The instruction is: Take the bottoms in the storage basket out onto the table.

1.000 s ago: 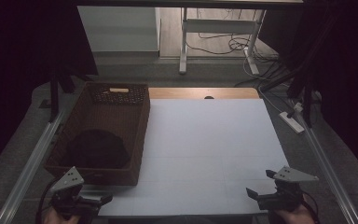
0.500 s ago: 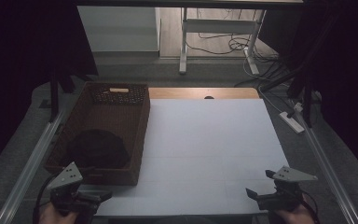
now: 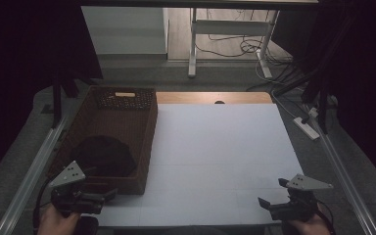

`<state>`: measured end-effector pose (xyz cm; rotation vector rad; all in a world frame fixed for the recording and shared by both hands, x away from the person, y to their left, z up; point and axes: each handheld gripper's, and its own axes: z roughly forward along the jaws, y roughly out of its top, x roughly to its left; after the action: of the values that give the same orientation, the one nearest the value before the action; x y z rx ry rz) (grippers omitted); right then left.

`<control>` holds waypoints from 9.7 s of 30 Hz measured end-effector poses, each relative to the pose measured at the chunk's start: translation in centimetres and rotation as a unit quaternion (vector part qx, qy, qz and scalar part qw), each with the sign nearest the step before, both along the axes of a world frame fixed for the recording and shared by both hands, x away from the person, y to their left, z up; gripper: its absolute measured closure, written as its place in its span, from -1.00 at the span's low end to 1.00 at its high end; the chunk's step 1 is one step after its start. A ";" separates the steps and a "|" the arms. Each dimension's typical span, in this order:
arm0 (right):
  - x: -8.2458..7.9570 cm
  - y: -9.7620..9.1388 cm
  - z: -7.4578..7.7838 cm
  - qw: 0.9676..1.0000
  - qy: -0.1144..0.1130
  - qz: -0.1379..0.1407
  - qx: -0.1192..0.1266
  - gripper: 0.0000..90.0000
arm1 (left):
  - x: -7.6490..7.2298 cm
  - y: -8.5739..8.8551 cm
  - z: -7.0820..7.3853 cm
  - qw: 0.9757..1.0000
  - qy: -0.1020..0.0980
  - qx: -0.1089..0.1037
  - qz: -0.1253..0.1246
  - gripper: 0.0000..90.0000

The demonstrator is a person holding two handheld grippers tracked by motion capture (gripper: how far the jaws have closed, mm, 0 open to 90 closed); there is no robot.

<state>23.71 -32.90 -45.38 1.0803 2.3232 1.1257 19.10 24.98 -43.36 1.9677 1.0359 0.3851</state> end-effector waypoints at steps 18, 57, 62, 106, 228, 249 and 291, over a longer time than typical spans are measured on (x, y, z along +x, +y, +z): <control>0.1 0.1 0.0 1.000 0.002 0.002 -0.003 -0.98 | 3.5 0.2 0.5 0.999 0.032 0.014 0.030 -1.00; 0.1 0.2 -0.1 1.000 0.006 0.006 -0.006 -0.98 | 13.5 2.3 0.4 0.987 0.114 0.114 -0.001 -1.00; 0.1 0.2 -0.1 1.000 0.006 0.007 -0.005 -0.98 | 14.7 2.7 -0.5 0.981 0.136 0.136 -0.027 -1.00; 0.1 0.3 -0.1 1.000 0.006 0.016 -0.013 -0.98 | 19.3 3.3 -7.4 0.902 0.340 0.267 0.009 -0.61; 0.2 0.6 -0.2 0.999 0.013 0.025 -0.024 -0.97 | 18.9 6.2 -0.6 0.988 0.132 0.051 0.055 0.79; 0.2 0.5 -0.1 1.000 0.009 0.022 -0.020 -0.97 | 17.4 5.0 5.8 1.000 0.010 -0.004 0.027 0.78; 0.2 0.5 -0.1 1.000 0.010 0.022 -0.016 -0.97 | 17.7 0.8 14.8 0.992 -0.083 -0.076 -0.049 0.85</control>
<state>23.89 -32.43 -45.53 1.0383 2.3823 1.0935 36.81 25.76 -28.56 1.8099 0.8340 0.3962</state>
